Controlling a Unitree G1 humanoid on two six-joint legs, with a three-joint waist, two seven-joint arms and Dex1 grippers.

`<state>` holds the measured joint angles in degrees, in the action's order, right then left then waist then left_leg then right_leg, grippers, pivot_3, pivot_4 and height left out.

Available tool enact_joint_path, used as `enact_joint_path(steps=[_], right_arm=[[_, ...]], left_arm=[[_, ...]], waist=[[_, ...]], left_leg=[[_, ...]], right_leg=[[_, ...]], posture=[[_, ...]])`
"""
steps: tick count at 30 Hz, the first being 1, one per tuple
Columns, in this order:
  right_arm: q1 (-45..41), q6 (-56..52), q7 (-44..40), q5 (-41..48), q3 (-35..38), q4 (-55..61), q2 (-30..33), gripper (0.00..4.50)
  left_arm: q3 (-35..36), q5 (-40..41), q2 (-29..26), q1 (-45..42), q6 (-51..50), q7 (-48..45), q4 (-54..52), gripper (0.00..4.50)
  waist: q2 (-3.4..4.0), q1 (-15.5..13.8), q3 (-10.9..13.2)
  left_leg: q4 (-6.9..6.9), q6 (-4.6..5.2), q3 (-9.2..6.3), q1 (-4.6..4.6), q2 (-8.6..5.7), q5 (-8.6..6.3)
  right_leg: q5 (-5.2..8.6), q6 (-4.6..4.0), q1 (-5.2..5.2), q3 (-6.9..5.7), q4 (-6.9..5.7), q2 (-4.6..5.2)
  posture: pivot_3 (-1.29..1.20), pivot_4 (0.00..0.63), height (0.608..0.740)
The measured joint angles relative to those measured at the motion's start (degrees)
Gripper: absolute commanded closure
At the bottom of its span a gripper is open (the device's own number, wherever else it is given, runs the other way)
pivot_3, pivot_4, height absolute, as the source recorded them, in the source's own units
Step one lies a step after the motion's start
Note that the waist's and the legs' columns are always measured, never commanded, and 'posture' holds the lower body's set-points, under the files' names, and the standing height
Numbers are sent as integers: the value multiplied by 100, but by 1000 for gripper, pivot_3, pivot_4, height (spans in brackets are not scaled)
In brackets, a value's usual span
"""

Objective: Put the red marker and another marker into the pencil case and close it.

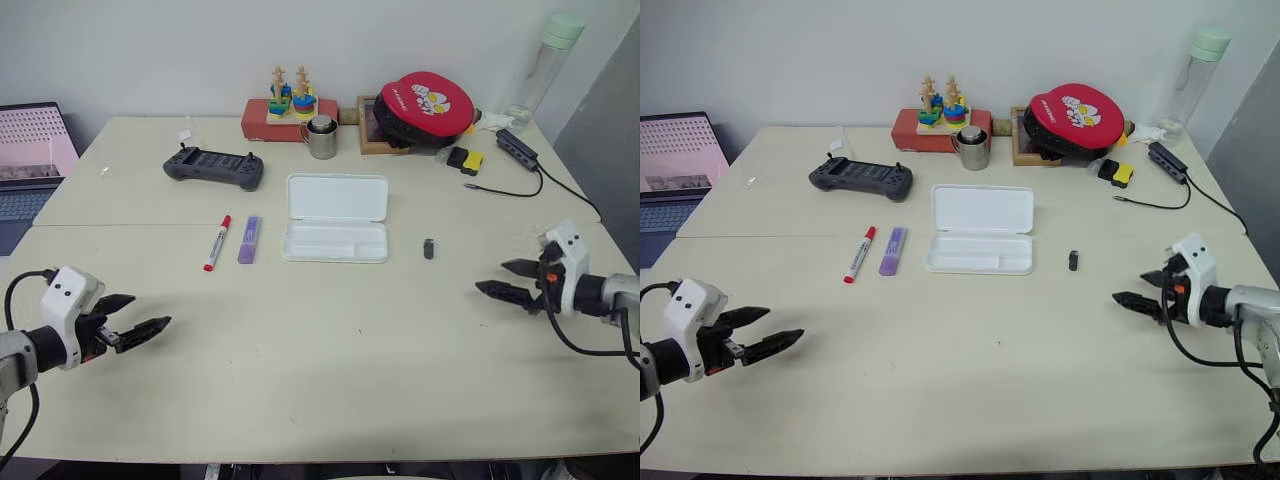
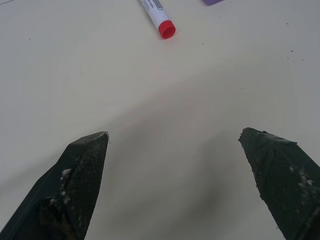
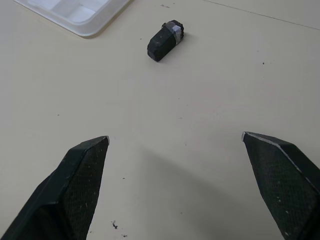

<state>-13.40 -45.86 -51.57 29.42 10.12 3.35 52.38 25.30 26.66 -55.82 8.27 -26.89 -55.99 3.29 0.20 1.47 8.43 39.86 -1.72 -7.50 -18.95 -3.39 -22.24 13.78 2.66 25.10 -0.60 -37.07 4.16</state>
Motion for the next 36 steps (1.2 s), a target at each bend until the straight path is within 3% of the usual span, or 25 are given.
enact_joint_path(steps=[32,36], right_arm=[[41,25,-225,-10,-18,96,11,20],[-227,-14,-276,14,-174,219,-24,20]], left_arm=[[-18,-41,0,-14,-343,-90,-341,0],[-106,-9,64,-388,-397,-68,-380,0]], waist=[[0,0,0],[0,0,0]], left_leg=[[1,0,1,0,0,0],[4,0,2,1,0,0]], right_leg=[[0,0,0,1,-1,0],[0,0,-1,1,-4,0]], posture=[[0,150,740],[0,150,740]])
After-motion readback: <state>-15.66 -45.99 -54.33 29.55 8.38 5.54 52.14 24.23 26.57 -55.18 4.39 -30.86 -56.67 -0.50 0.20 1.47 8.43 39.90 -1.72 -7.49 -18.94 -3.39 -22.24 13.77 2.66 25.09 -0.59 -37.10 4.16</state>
